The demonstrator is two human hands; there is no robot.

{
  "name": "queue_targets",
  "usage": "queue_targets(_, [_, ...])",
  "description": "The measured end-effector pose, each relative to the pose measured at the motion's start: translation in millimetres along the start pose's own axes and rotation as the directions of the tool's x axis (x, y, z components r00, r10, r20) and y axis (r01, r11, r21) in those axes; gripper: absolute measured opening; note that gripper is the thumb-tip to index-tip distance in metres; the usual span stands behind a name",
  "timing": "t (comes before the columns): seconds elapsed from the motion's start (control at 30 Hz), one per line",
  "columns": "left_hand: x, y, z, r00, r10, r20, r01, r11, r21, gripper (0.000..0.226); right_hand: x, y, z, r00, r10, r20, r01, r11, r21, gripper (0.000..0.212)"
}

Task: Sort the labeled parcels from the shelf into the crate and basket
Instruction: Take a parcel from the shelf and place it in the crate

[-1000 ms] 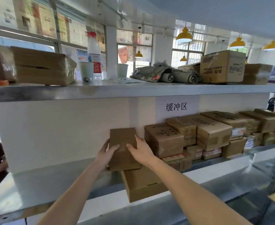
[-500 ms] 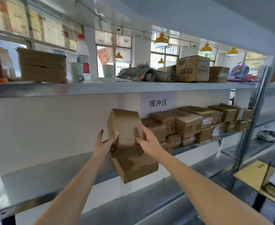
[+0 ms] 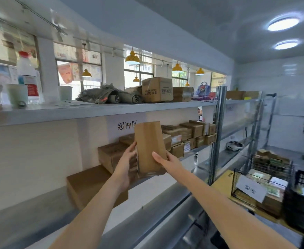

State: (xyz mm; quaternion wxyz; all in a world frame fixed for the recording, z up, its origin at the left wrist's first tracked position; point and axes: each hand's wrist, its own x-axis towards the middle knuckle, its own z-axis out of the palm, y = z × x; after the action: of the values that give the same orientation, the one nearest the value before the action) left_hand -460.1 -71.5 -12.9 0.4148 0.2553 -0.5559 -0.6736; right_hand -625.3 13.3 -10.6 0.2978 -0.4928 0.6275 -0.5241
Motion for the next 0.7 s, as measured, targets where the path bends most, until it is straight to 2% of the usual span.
queue_targets(0.07, [12,-6,28,0.998,0.040,0.042,-0.042,0.997,0.061,0.044,-7,5,-35,0.998,-0.028,-0.061,0.030,0.999,0.033,0.070])
queue_targets(0.1, [17,-9,44,0.997,0.049,0.051,-0.053,0.996,0.075,0.056,-10,8,-52,0.994,-0.044,-0.095,0.050,0.997,0.062,0.064])
queue_targets(0.17, [22,-14,81,0.998,0.042,0.046,-0.047,0.992,0.118,0.081,-19,16,-85,0.985,-0.045,-0.168,0.066,0.990,0.121,0.066])
queue_targets(0.2, [22,-17,100,0.999,0.023,0.031,-0.027,0.990,0.141,0.084,-23,21,-102,0.979,-0.026,-0.203,0.055,0.989,0.141,0.068])
queue_targets(0.27, [24,-25,135,0.999,-0.032,0.017,0.029,0.984,0.177,0.082,-33,29,-134,0.970,-0.010,-0.242,0.041,0.992,0.123,0.068])
queue_targets(0.43, [41,-51,204,0.997,-0.065,0.040,0.058,0.986,0.155,0.065,-53,37,-210,0.955,-0.025,-0.295,0.012,0.999,-0.044,0.044])
queue_targets(0.53, [50,-64,241,0.995,-0.064,0.078,0.055,0.992,0.116,0.051,-58,41,-254,0.948,0.022,-0.319,-0.057,0.993,-0.100,0.046])
queue_targets(0.63, [56,-73,280,0.992,-0.066,0.108,0.054,0.993,0.107,0.031,-70,41,-287,0.935,0.105,-0.339,-0.136,0.988,-0.071,0.055])
queue_targets(0.7, [57,-79,309,0.989,-0.084,0.124,0.074,0.994,0.082,0.028,-78,47,-310,0.936,0.106,-0.336,-0.138,0.988,-0.070,0.056])
